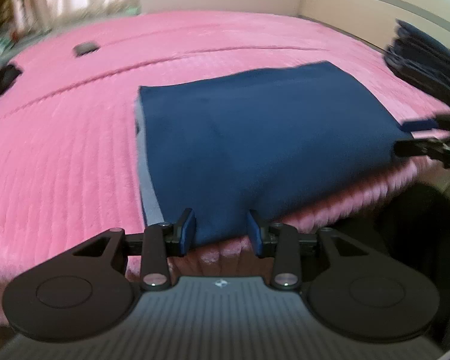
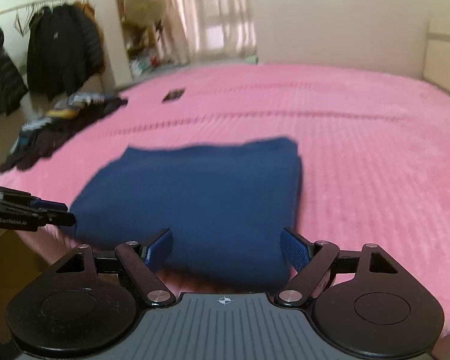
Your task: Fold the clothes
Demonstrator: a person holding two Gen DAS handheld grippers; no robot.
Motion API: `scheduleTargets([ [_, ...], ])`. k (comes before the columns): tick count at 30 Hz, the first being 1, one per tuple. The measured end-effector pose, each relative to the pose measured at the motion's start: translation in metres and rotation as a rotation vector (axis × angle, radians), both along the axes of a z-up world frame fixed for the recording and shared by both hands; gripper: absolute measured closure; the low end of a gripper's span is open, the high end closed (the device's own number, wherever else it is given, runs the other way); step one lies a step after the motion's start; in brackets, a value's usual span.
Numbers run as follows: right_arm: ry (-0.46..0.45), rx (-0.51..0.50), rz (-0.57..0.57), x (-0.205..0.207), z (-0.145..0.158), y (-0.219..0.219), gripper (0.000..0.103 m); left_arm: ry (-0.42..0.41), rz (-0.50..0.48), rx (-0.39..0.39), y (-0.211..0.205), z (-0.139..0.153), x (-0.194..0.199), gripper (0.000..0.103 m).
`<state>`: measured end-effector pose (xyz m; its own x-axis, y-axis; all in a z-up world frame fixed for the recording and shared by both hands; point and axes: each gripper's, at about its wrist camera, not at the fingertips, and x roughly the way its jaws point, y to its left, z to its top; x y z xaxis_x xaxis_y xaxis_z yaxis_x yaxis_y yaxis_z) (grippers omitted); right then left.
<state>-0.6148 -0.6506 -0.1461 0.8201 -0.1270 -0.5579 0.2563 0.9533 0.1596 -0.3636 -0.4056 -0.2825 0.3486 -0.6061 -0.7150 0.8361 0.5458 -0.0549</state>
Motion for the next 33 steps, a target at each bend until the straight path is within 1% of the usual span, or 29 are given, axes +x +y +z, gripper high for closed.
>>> scheduleTargets([
  [1,0.012,0.001,-0.001,0.002,-0.002,-0.001,0.022,0.006,0.011,-0.009,-0.002,0.005,0.001,0.072],
  [3,0.039,0.001,-0.002,0.007,-0.006,-0.002,0.022,0.007,0.009,-0.041,-0.008,0.016,0.002,0.072],
  [4,0.073,-0.003,-0.012,0.011,-0.011,-0.003,0.022,0.008,0.009,-0.044,-0.010,0.018,0.002,0.072],
  [6,0.132,-0.022,-0.037,0.018,-0.021,-0.005,0.022,0.014,0.013,-0.020,-0.015,0.015,0.004,0.070],
  [8,0.124,-0.017,-0.048,0.017,-0.024,-0.005,0.022,0.020,0.017,0.004,-0.020,0.012,0.005,0.068],
  [14,0.138,-0.003,-0.045,0.019,-0.031,-0.010,0.021,0.038,0.028,0.076,-0.035,0.003,0.009,0.067],
  [16,0.144,-0.002,-0.040,0.017,-0.035,-0.010,0.021,0.038,0.029,0.082,-0.036,0.002,0.010,0.067],
  [19,0.160,-0.012,-0.037,0.017,-0.040,-0.010,0.018,0.036,0.028,0.084,-0.037,0.001,0.011,0.067],
  [23,0.232,-0.044,-0.030,0.019,-0.047,-0.006,0.017,0.031,0.027,0.087,-0.037,0.002,0.008,0.066],
  [24,0.221,-0.056,-0.043,0.017,-0.042,-0.006,0.017,0.030,0.027,0.086,-0.037,0.002,0.008,0.066],
  [27,0.150,-0.045,-0.049,0.009,-0.023,-0.008,0.017,0.028,0.025,0.086,-0.036,0.002,0.009,0.066],
  [29,0.088,-0.056,-0.057,0.005,-0.006,-0.009,0.017,0.020,0.025,0.081,-0.035,0.006,0.009,0.066],
  [30,0.053,-0.066,-0.061,0.004,0.003,-0.009,0.017,0.005,0.026,0.073,-0.034,0.010,0.008,0.066],
  [32,0.029,-0.073,-0.043,0.019,0.012,-0.014,0.017,-0.041,0.021,0.050,-0.033,0.019,0.005,0.069],
  [33,0.018,-0.077,-0.034,0.026,0.016,-0.016,0.018,-0.066,0.005,0.039,-0.033,0.023,0.003,0.069],
])
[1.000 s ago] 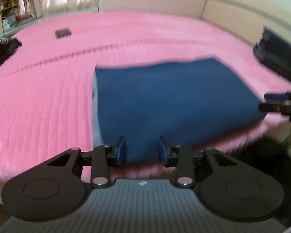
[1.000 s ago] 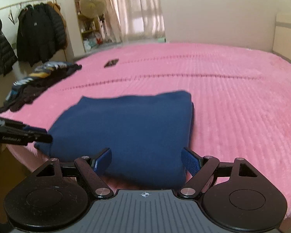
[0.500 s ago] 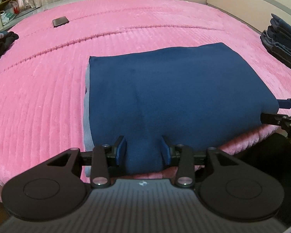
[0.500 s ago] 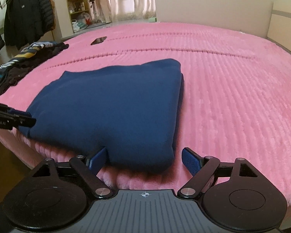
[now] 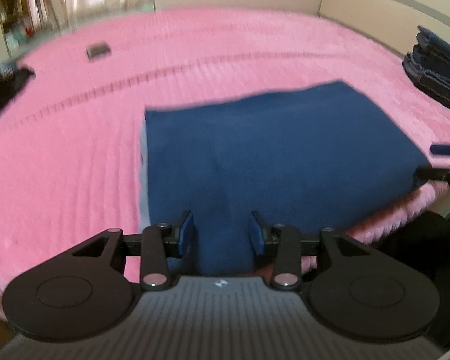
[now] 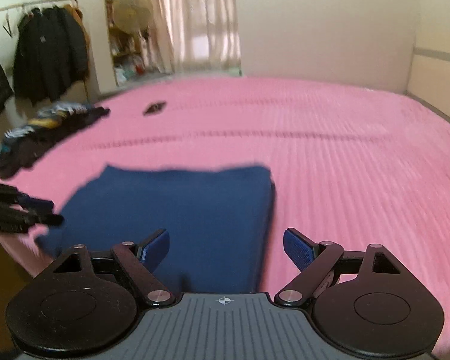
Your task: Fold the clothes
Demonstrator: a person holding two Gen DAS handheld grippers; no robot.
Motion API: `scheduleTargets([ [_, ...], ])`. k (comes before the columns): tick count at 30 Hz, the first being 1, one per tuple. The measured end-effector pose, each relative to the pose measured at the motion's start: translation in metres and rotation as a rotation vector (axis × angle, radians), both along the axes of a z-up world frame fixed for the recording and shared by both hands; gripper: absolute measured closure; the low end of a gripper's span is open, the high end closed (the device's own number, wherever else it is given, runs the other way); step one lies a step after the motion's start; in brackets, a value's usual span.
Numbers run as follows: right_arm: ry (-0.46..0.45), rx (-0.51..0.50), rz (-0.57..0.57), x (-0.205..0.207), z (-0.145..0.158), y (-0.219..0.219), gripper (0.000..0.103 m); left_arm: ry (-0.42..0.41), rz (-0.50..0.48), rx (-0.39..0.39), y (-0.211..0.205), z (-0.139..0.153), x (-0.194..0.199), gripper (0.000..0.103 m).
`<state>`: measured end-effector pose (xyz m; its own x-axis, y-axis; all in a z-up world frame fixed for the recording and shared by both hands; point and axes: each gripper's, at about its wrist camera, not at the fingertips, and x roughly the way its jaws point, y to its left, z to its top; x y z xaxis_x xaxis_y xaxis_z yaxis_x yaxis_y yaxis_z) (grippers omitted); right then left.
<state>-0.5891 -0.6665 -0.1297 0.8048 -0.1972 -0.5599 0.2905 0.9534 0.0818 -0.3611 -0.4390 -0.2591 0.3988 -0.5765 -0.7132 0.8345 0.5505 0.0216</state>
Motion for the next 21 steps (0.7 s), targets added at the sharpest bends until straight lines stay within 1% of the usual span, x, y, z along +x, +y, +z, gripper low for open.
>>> scheduleTargets([
  [1,-0.011,-0.004,0.010,0.007,0.004,-0.002,0.018,-0.025,-0.017,-0.011,-0.001,0.004,-0.002,0.069],
  [2,-0.021,-0.007,0.020,0.015,0.008,-0.005,0.022,-0.050,-0.040,-0.021,-0.003,0.008,-0.004,0.069],
  [3,-0.009,-0.002,0.039,0.028,0.007,-0.009,0.037,-0.071,-0.063,-0.027,-0.007,0.011,-0.004,0.069],
  [5,0.059,0.064,0.072,0.058,-0.003,-0.024,0.052,-0.078,-0.086,-0.018,-0.018,0.009,0.000,0.069],
  [6,0.095,0.098,0.089,0.073,-0.009,-0.032,0.052,-0.078,-0.092,-0.011,-0.023,0.007,0.003,0.069],
  [7,0.157,0.152,0.106,0.088,-0.019,-0.041,0.052,-0.071,-0.094,0.002,-0.029,0.003,0.007,0.069],
  [9,0.141,0.193,0.088,0.099,-0.023,-0.056,0.052,-0.047,-0.103,0.033,-0.037,-0.007,0.012,0.069],
  [11,0.125,0.231,0.069,0.109,-0.026,-0.071,0.052,-0.030,-0.110,0.037,-0.039,-0.017,0.013,0.069],
  [14,0.088,0.225,0.046,0.116,-0.021,-0.081,0.052,-0.016,-0.104,0.011,-0.036,-0.019,0.015,0.069],
  [16,0.134,0.263,0.060,0.129,-0.036,-0.090,0.052,-0.002,-0.100,-0.003,-0.035,-0.020,0.017,0.068],
  [19,0.135,0.271,0.085,0.140,-0.043,-0.097,0.052,0.018,-0.095,-0.022,-0.034,-0.021,0.020,0.068],
  [21,0.116,0.199,0.139,0.122,-0.031,-0.080,0.051,0.019,-0.095,-0.026,-0.034,-0.021,0.022,0.067],
])
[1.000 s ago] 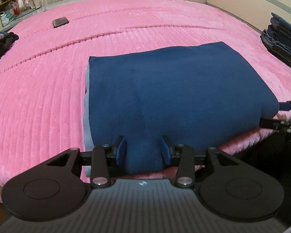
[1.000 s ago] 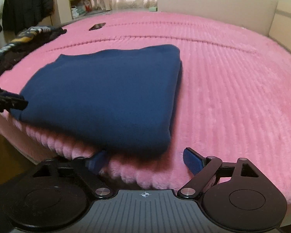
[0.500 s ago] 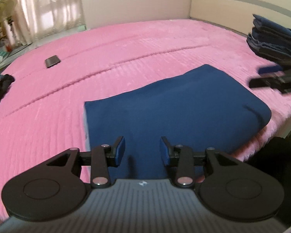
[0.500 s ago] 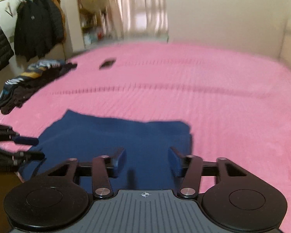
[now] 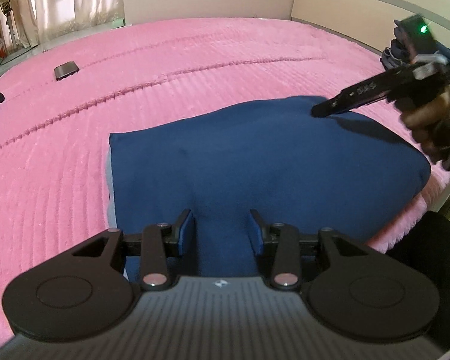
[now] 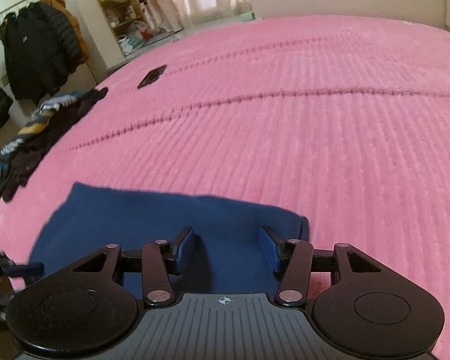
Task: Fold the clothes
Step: 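Grasp the folded navy top with both grippers and lift it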
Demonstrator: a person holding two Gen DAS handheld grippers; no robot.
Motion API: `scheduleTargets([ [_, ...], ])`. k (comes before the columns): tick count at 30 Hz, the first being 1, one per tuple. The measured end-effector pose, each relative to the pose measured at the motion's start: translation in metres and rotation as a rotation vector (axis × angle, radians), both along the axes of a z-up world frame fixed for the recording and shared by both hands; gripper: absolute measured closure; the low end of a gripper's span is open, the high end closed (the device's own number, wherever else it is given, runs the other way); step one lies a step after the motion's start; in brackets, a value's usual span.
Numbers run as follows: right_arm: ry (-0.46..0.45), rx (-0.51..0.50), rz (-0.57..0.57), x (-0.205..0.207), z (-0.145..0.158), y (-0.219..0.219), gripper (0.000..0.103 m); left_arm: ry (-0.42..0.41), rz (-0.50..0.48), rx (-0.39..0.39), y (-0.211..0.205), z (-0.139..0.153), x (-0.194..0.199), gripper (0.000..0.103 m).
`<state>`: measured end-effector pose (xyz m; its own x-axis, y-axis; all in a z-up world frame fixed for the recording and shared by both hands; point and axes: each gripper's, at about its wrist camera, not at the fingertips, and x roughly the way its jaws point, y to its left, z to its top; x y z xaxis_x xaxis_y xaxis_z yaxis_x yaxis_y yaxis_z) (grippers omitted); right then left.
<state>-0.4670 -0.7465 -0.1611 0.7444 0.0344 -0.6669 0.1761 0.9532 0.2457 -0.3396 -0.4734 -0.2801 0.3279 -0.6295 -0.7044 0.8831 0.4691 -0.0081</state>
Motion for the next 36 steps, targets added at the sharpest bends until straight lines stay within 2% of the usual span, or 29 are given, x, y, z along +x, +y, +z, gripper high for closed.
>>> scheduleTargets([
  [2,-0.029,-0.067,0.056,-0.018,0.012,0.017,0.050,-0.001,0.000,-0.003,0.000,0.001,0.000,0.066],
  [5,-0.072,-0.167,0.139,-0.046,0.029,0.043,0.013,-0.047,-0.009,-0.005,0.009,0.007,-0.007,0.066],
  [7,-0.096,-0.238,0.197,-0.064,0.040,0.061,0.013,-0.112,-0.029,0.003,0.019,0.012,-0.013,0.065],
  [10,0.012,-0.485,0.358,-0.093,0.023,0.110,0.014,-0.256,-0.108,0.039,0.040,0.015,-0.029,0.058],
  [13,0.067,-0.648,0.482,-0.109,0.001,0.145,0.015,-0.374,-0.212,0.058,0.053,0.013,-0.050,0.048],
  [15,0.101,-0.748,0.508,-0.106,-0.011,0.156,0.039,-0.438,-0.286,0.071,0.055,0.009,-0.067,0.041],
  [18,0.128,-0.856,0.503,-0.091,-0.025,0.160,0.049,-0.531,-0.394,0.095,0.056,0.001,-0.091,0.036],
  [19,0.134,-0.869,0.510,-0.087,-0.027,0.159,0.051,-0.562,-0.421,0.111,0.051,-0.003,-0.098,0.036],
  [21,0.129,-0.857,0.511,-0.081,-0.022,0.157,0.064,-0.631,-0.468,0.142,0.038,-0.012,-0.109,0.035],
  [22,0.126,-0.849,0.510,-0.079,-0.019,0.156,0.067,-0.669,-0.491,0.160,0.031,-0.016,-0.115,0.034],
  [27,0.069,-0.750,0.435,-0.080,0.007,0.145,0.069,-0.857,-0.547,0.285,-0.005,-0.040,-0.125,0.034],
  [28,0.063,-0.738,0.424,-0.081,0.010,0.146,0.069,-0.883,-0.545,0.312,-0.010,-0.043,-0.123,0.038],
  [31,0.059,-0.759,0.433,-0.095,0.000,0.155,0.068,-0.948,-0.541,0.390,-0.020,-0.048,-0.113,0.061],
  [32,0.045,-0.803,0.439,-0.101,-0.006,0.161,0.063,-0.939,-0.547,0.400,-0.020,-0.049,-0.110,0.071],
  [33,0.028,-0.821,0.439,-0.103,-0.008,0.166,0.051,-0.919,-0.550,0.399,-0.020,-0.048,-0.107,0.075],
  [35,-0.008,-0.856,0.440,-0.108,-0.013,0.175,0.039,-0.869,-0.544,0.388,-0.020,-0.044,-0.102,0.079],
  [36,-0.024,-0.873,0.440,-0.110,-0.015,0.180,0.038,-0.839,-0.536,0.377,-0.020,-0.041,-0.099,0.080],
])
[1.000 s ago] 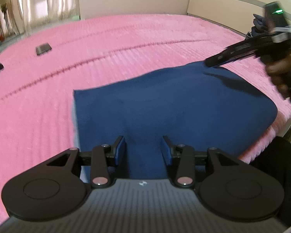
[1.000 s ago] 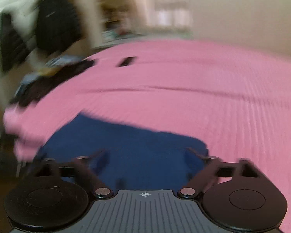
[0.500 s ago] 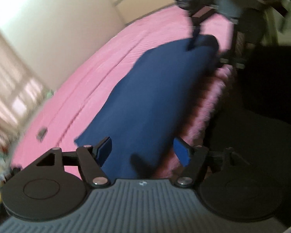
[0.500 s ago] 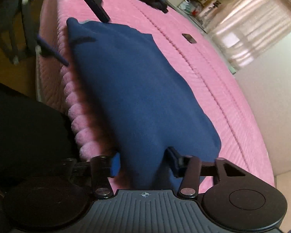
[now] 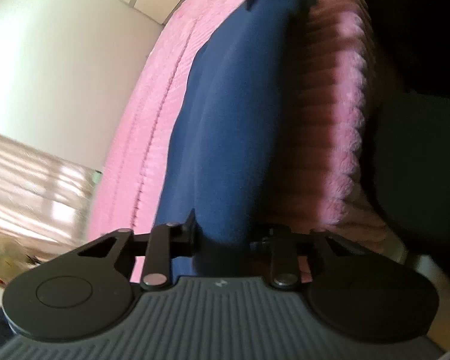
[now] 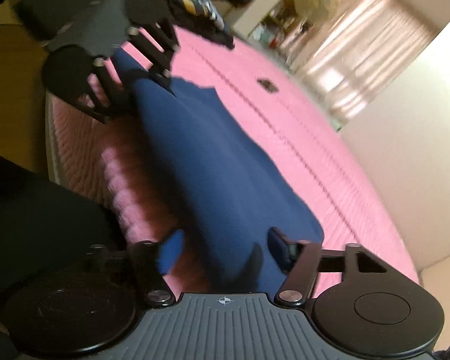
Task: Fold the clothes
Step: 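Grasp the folded navy top with both grippers and lift it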
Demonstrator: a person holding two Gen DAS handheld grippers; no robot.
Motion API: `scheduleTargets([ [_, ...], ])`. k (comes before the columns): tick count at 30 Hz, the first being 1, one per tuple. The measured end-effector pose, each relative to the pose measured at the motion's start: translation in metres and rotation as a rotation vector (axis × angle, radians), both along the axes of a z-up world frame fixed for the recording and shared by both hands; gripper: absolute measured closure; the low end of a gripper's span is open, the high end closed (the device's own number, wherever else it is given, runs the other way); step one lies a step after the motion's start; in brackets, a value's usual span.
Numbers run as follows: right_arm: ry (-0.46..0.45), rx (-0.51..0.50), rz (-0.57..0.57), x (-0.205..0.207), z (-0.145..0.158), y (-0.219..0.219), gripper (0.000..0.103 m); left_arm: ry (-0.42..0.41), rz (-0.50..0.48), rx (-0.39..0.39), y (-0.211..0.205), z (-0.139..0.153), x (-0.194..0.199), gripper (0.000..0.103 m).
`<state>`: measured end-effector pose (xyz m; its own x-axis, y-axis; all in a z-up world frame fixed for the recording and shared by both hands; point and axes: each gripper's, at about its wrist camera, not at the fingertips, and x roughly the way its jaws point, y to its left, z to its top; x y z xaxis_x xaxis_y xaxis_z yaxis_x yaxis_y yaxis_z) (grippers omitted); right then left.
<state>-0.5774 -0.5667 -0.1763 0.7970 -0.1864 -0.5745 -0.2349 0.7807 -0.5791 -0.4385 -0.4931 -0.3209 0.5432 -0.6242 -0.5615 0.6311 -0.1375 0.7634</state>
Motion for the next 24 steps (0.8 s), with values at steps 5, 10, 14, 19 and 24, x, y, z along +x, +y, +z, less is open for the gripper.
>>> scheduleTargets([
  [5,0.031,-0.160,0.008,0.022,-0.025,0.006,0.038,0.229,0.084,-0.073,-0.005,0.027,0.023,0.081],
  [10,0.078,-0.222,-0.026,0.039,-0.043,-0.013,0.057,0.262,0.099,-0.062,-0.010,0.032,0.028,0.081],
  [14,0.050,-0.165,0.008,0.033,-0.037,-0.024,0.067,0.232,0.094,-0.029,-0.014,0.029,0.026,0.080],
  [19,0.019,-0.101,0.110,0.045,-0.033,-0.050,0.068,0.196,0.089,0.011,-0.018,0.026,0.024,0.080],
  [24,0.059,0.032,0.173,0.062,-0.004,-0.082,0.070,0.196,0.099,0.086,-0.037,0.038,0.025,0.082],
])
